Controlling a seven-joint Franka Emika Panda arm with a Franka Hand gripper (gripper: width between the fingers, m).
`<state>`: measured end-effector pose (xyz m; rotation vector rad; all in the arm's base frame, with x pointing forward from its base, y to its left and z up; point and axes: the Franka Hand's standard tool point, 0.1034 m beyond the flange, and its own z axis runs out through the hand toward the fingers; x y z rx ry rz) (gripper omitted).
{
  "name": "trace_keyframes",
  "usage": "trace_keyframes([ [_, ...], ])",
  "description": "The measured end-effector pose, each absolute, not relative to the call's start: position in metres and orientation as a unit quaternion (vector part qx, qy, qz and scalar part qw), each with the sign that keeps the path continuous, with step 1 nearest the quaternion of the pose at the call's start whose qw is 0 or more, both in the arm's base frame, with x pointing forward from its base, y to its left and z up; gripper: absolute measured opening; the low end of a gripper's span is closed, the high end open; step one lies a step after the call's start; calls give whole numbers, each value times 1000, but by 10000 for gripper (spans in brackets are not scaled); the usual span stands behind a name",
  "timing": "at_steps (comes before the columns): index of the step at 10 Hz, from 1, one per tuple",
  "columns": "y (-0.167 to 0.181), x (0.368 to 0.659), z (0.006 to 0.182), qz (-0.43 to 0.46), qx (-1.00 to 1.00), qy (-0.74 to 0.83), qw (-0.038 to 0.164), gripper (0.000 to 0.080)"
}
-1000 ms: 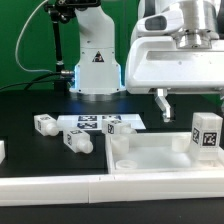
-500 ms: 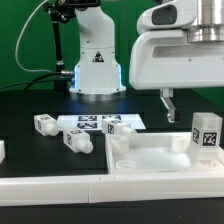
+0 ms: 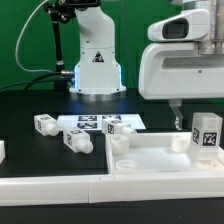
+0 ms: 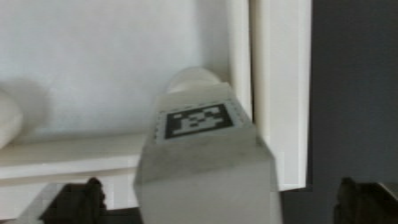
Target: Assemble one leg
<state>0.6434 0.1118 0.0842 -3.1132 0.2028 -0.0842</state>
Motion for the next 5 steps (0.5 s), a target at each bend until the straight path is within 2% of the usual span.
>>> trace_keyframes([
  [1, 112, 643, 84, -27, -997, 78, 11, 514],
  [2, 112, 643, 84, -27, -996, 89, 11, 514],
  [3, 112, 643, 84, -26, -991, 131, 12, 376],
  [5, 112, 643, 84, -25, -978, 205, 14, 376],
])
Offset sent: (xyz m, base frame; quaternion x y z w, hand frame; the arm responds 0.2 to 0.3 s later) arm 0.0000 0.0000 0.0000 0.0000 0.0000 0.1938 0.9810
